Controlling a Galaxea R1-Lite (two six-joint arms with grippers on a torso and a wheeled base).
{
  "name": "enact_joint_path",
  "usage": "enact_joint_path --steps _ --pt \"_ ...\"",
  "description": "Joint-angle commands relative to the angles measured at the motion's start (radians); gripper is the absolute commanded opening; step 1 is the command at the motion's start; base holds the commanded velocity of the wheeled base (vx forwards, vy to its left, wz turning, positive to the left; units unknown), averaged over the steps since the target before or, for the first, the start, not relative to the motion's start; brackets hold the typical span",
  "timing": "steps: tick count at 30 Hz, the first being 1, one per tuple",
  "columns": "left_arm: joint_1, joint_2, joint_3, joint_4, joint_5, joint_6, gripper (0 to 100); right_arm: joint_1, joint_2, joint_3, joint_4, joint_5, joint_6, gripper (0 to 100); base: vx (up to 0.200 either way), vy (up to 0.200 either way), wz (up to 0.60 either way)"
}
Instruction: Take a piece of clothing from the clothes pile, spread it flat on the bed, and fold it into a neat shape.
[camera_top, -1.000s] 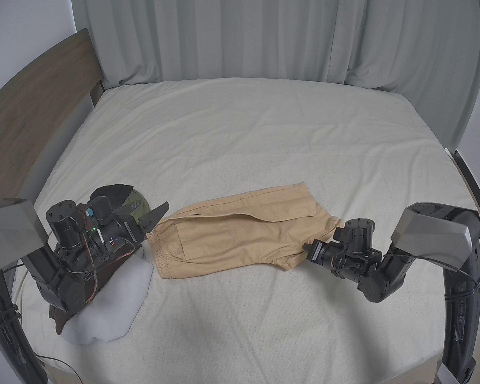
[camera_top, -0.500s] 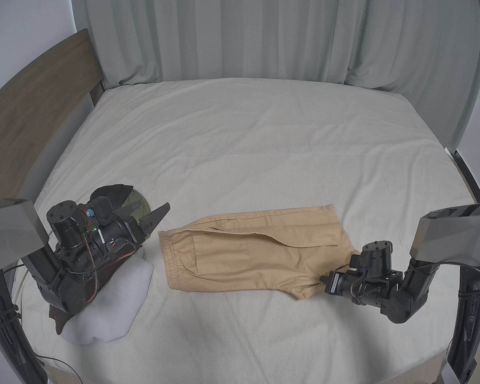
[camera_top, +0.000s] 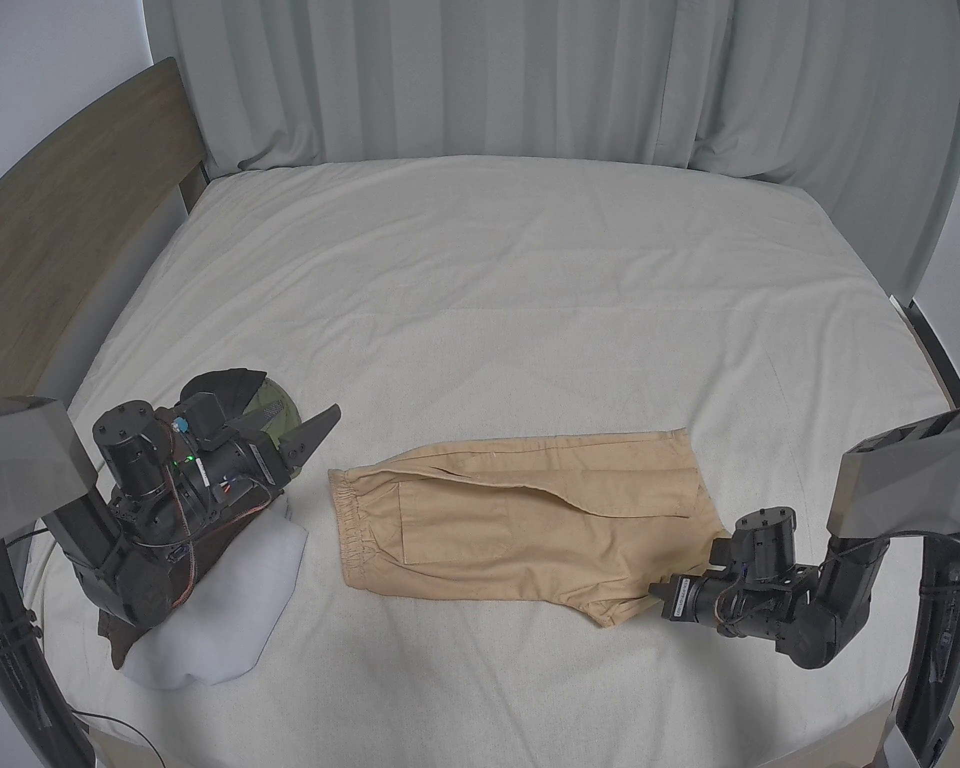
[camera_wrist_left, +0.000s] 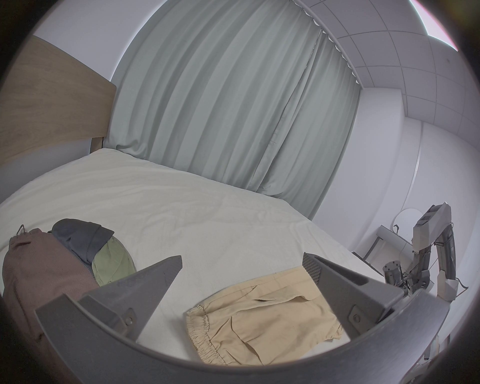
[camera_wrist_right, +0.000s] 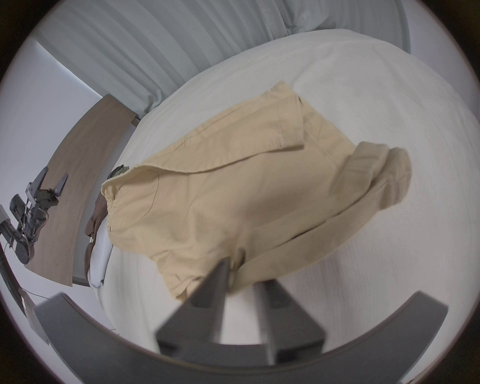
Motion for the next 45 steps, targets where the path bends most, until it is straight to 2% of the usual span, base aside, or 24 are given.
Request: enact_joint_path --steps 1,10,13,17,28,37,45 --pt "0.0 -0.001 0.0 -0.001 0.0 -0.001 100 0.018 -0.002 0.054 -0.031 0.001 -0.001 100 0.0 0.0 0.0" --pt "-0.009 -0.002 0.001 -0.001 0.0 -0.001 100 0.142 -0.04 0.284 -0.197 0.004 -0.004 100 0.0 0.0 0.0" --pt "-0.012 -0.002 0.001 -0.001 0.0 0.001 100 0.161 -0.039 0.316 -0.327 0.005 -0.001 100 0.0 0.0 0.0" --pt "-0.019 -0.002 0.001 -0.001 0.002 0.001 100 0.138 -0.04 0.293 -0.353 0.005 0.0 100 0.0 0.0 0.0" --pt "-0.019 -0.004 0.001 -0.001 0.002 0.001 100 -0.005 0.075 0.201 -0.353 0.001 -0.006 100 0.0 0.0 0.0" --pt "-0.019 -0.004 0.001 -0.001 0.002 0.001 100 -0.065 0.058 0.09 -0.352 0.013 0.002 100 0.0 0.0 0.0" --pt "-0.019 -0.005 0.001 -0.001 0.002 0.001 100 -0.109 0.042 0.074 -0.352 0.036 0.0 100 0.0 0.0 0.0"
